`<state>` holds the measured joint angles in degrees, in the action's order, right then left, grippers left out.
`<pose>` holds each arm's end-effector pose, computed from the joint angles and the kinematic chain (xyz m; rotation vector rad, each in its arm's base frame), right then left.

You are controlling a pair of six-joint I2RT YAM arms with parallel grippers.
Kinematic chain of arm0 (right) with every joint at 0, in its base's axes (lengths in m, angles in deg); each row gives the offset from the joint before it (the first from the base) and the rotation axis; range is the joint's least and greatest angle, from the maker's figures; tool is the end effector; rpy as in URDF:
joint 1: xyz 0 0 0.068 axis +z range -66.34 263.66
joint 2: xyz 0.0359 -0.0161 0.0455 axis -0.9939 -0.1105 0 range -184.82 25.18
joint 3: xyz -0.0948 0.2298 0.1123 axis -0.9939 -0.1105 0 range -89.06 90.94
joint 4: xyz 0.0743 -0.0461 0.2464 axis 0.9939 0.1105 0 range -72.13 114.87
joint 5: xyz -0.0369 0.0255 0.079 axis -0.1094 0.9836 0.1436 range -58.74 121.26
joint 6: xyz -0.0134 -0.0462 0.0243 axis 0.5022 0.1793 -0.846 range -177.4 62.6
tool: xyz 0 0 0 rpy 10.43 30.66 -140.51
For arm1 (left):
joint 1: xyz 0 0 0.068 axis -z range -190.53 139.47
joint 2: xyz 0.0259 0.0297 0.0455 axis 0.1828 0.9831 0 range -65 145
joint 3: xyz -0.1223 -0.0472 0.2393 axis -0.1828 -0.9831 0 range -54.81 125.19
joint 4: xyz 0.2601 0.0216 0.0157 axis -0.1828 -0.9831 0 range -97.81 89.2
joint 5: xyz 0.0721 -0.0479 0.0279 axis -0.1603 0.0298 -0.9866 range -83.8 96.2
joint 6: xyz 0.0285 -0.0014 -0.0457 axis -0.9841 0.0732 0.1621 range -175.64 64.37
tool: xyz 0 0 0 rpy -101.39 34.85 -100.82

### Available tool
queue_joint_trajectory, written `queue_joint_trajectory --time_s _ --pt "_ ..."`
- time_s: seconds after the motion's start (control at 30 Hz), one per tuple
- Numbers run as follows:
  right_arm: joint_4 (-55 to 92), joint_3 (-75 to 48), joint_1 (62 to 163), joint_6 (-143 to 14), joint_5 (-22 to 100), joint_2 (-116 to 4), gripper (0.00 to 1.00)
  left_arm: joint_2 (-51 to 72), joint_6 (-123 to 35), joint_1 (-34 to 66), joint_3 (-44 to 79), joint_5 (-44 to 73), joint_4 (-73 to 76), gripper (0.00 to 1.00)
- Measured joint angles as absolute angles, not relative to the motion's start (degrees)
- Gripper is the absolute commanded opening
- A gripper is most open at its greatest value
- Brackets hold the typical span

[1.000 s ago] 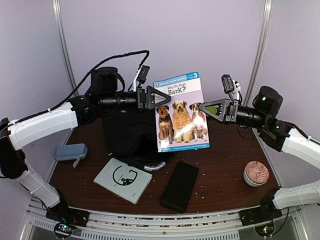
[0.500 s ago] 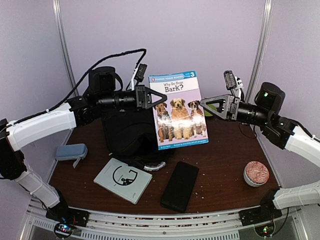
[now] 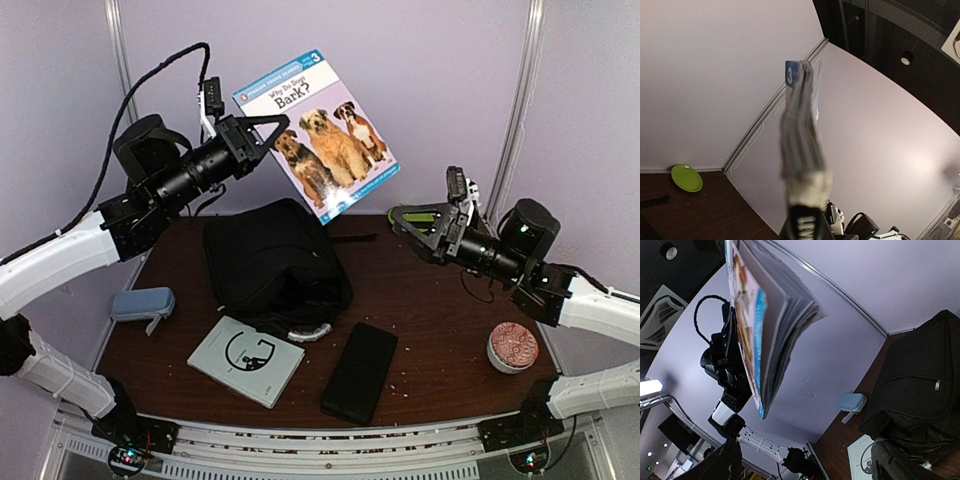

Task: Pack the student bag
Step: Place the book in the student bag.

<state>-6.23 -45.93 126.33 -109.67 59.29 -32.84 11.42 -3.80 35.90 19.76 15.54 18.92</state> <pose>0.1624 0.1725 0.3492 -0.3344 1.6364 1.6584 0.2086 -0.2276 0.4557 0.0925 1.4305 -1.5556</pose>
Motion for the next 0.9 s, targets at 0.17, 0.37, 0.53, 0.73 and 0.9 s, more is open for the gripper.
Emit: queue_joint_trajectory --time_s 0.17,0.37,0.53,0.73,0.9 --pt "-17.0 -46.7 126.4 -118.0 58.3 -38.2 0.86 11.9 -0.5 35.9 18.6 15.4 25.4 0.0" --pt "-26.6 -43.8 126.4 -124.3 58.7 -43.5 0.82 12.5 2.7 35.9 16.5 15.4 28.5 0.0" --pt "-29.5 -40.1 126.4 -126.5 59.3 -46.2 0.73 12.6 4.2 35.9 15.1 15.4 29.1 0.0" --pt "-29.7 -35.9 126.4 -127.9 59.8 -49.2 0.47 13.2 5.2 35.9 15.0 15.5 29.5 0.0" --pt "-30.3 -35.0 126.4 -129.8 60.0 -51.5 0.19 13.4 5.6 35.9 14.9 15.5 29.6 0.0"
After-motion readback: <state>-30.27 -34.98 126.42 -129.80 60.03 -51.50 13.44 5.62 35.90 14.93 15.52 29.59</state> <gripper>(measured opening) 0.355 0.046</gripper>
